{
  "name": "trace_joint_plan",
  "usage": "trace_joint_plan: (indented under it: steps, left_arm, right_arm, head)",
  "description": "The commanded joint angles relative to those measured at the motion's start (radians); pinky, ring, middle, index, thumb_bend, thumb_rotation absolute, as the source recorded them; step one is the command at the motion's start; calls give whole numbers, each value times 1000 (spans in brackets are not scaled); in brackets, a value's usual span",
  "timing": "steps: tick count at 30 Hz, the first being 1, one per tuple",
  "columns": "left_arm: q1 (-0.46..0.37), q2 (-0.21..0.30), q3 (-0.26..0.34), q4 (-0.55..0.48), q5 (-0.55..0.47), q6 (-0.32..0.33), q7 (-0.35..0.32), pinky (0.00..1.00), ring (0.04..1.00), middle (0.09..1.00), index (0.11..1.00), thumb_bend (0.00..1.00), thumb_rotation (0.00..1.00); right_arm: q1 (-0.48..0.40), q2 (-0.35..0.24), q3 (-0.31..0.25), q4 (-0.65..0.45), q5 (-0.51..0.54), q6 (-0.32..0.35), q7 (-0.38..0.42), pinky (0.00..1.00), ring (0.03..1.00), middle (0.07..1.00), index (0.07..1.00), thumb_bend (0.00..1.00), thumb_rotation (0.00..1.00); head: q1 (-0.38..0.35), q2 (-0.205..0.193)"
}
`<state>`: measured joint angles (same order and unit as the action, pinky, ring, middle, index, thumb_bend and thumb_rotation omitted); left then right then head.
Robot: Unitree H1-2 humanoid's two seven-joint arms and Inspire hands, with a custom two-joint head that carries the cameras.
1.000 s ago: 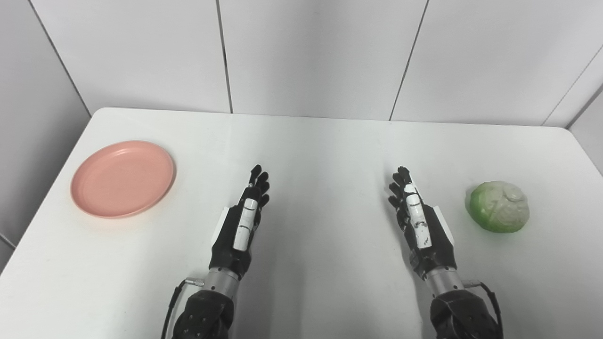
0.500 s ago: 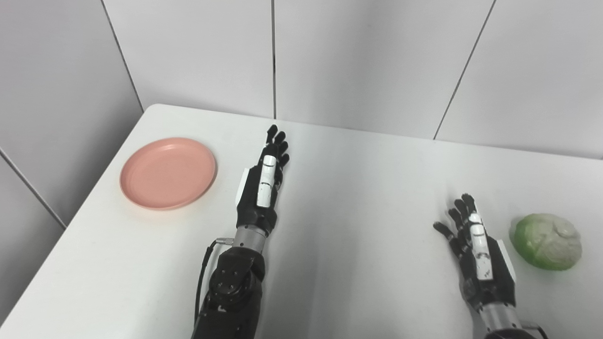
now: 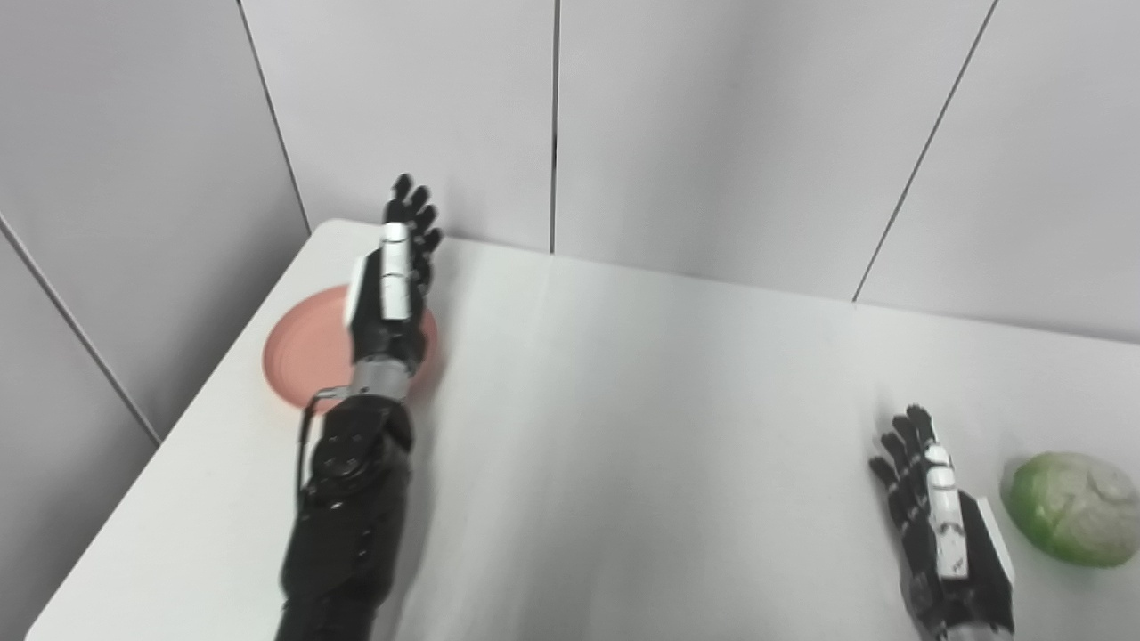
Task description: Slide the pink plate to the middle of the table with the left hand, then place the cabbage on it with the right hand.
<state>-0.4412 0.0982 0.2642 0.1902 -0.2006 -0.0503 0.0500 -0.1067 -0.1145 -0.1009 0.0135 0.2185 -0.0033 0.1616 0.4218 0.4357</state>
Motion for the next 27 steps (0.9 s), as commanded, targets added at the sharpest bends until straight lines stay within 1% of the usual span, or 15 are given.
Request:
trace_joint_plan:
  steps: [1,2,3,4,6,8,9,14,16,18,20,23,25,27]
  left_arm:
    - [-47,34,25,18,-15,-25,17,1000,985,983,983,749,1000]
    - [-51,50,47,36,-26,-28,22,1000,981,977,978,748,1000]
    - [-55,60,61,47,-35,-30,24,1000,980,976,975,743,1000]
    - [-59,68,80,60,-49,-36,29,1000,980,976,972,730,1000]
    - [-66,81,110,90,-73,-54,33,1000,981,977,970,717,1000]
    - [-70,98,131,114,-85,-66,36,1000,981,973,968,735,998]
    - [-70,104,136,121,-85,-68,37,1000,979,968,960,752,1000]
    - [-62,158,145,167,-65,-69,46,970,946,933,930,775,1000]
    - [-58,180,143,185,-67,-60,41,971,947,933,927,812,1000]
    - [-56,195,142,198,-72,-52,38,963,946,933,924,835,1000]
    - [-54,206,144,218,-78,-54,38,956,934,922,913,849,1000]
    - [-55,217,150,251,-91,-66,34,947,921,908,896,845,1000]
    - [-58,220,158,263,-107,-63,32,948,916,902,887,840,999]
    - [-58,224,163,272,-118,-60,30,940,908,893,875,831,1000]
  right_arm:
    - [-16,-12,-3,-29,-4,-46,2,1000,1000,1000,1000,611,978]
    - [-15,-11,-3,-29,-13,-61,0,1000,1000,1000,1000,611,979]
    - [-14,-10,-2,-29,-20,-73,-2,1000,1000,1000,1000,570,973]
    - [-13,-8,-2,-26,-32,-85,-8,1000,1000,1000,1000,556,971]
    - [-13,-6,-1,-19,-46,-101,-13,1000,1000,1000,1000,549,971]
    - [-15,-7,1,-13,-55,-114,-14,1000,1000,1000,1000,540,970]
    - [-15,-8,2,-11,-59,-119,-16,1000,1000,1000,1000,551,970]
    - [-14,-3,0,-8,-63,-132,-21,1000,998,1000,1000,559,970]
    - [-14,-3,0,-6,-61,-136,-19,1000,1000,1000,1000,563,973]
    - [-15,-3,-1,-2,-61,-142,-20,1000,1000,1000,1000,592,959]
    - [-17,-1,-1,4,-63,-150,-23,1000,995,1000,1000,607,951]
    - [-19,1,-1,9,-55,-157,-21,1000,996,1000,1000,602,939]
    - [-17,3,-1,3,-55,-156,-23,999,991,1000,1000,602,937]
    - [-15,4,-1,-1,-59,-156,-26,991,984,998,1000,627,935]
  head:
    - [3,-1]
    - [6,-6]
    - [6,-6]
    - [14,-15]
    - [17,-20]
    - [21,-26]
    - [21,-26]
    - [23,-34]
    - [24,-34]
    - [25,-37]
    - [25,-41]
    - [26,-41]
    - [26,-42]
    - [26,-42]
